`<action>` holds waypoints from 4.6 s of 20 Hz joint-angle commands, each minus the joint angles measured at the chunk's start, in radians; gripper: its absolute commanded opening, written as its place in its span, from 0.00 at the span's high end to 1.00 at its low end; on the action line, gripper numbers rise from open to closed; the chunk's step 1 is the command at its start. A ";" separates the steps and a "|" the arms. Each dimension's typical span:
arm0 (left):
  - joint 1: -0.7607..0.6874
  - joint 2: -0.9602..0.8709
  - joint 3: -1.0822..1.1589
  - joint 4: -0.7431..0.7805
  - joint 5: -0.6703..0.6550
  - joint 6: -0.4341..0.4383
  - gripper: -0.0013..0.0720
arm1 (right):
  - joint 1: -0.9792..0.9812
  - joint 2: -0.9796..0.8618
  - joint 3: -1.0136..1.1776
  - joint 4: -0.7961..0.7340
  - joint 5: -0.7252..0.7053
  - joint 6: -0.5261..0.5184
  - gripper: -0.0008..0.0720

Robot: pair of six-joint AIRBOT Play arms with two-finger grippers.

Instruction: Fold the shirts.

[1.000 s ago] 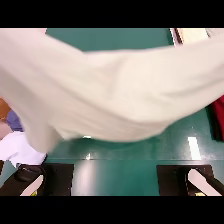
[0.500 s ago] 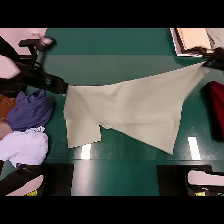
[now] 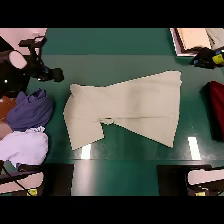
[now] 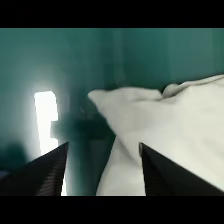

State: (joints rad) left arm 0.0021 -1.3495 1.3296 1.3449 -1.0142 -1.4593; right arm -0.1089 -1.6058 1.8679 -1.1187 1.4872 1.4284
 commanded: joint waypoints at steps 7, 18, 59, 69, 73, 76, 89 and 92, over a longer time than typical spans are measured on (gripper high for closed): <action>0.164 -0.010 -0.299 -0.201 -0.115 0.121 0.26 | -0.006 0.312 -0.526 0.134 0.018 -0.069 0.48; 0.164 -0.010 -0.455 -0.373 -0.045 0.211 0.26 | 0.012 0.472 -0.720 0.131 -0.049 -0.068 0.37; 0.127 0.478 -0.177 -0.358 -0.130 0.129 0.94 | -0.235 0.827 -1.039 0.211 -0.110 -0.084 0.97; 0.127 0.550 0.772 -0.357 -0.207 -0.013 0.95 | -0.235 0.766 0.120 0.085 0.068 -0.005 0.97; 0.127 0.550 0.913 -0.357 -0.177 -0.038 0.95 | -0.235 0.630 0.449 0.069 0.161 0.068 0.97; 0.127 0.538 0.842 -0.335 -0.188 -0.060 0.95 | -0.235 0.579 0.427 0.076 0.191 0.084 0.97; 0.127 -0.044 0.092 -0.338 -0.176 0.069 0.94 | 0.076 0.059 -0.173 -0.140 -0.036 0.045 0.97; 0.127 -0.161 0.092 -0.369 -0.039 0.107 0.94 | 0.102 -0.095 -0.018 -0.138 -0.100 0.048 0.97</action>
State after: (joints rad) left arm 0.1280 -1.3869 1.4506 1.0027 -1.1625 -1.3952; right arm -0.0509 -1.5597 1.7660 -1.2392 1.4651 1.4746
